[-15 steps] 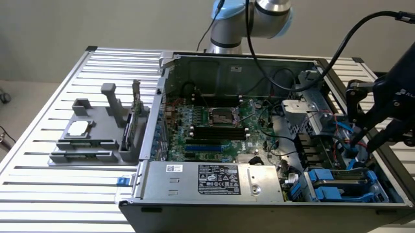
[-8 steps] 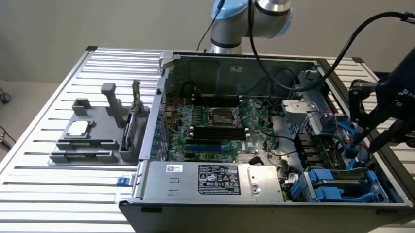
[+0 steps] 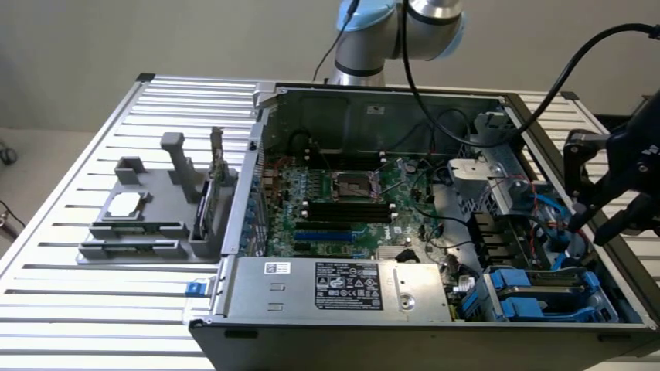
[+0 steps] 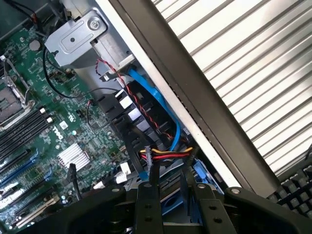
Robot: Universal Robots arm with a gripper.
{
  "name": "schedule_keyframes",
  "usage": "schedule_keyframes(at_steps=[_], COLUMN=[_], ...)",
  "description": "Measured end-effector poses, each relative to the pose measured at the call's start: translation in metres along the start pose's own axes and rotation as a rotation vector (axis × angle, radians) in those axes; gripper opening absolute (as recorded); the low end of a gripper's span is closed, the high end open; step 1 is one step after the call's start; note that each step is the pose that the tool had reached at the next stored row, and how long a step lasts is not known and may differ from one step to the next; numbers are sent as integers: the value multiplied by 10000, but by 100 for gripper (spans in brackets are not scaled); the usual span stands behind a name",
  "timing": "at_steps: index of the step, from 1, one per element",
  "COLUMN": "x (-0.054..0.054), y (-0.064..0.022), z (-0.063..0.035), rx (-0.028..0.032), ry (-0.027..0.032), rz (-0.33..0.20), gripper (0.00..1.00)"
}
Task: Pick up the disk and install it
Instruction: 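Insert the first disk wire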
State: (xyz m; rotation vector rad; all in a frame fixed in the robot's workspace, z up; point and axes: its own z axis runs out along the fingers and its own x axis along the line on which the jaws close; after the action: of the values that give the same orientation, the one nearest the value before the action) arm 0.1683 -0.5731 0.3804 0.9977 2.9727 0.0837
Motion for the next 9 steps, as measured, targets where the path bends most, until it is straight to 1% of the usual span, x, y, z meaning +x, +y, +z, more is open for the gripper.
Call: schedule_keyframes(at_steps=[9], x=[-27], y=[16], z=[76], rx=[-13], ry=[-24], rz=[538], gripper=[31])
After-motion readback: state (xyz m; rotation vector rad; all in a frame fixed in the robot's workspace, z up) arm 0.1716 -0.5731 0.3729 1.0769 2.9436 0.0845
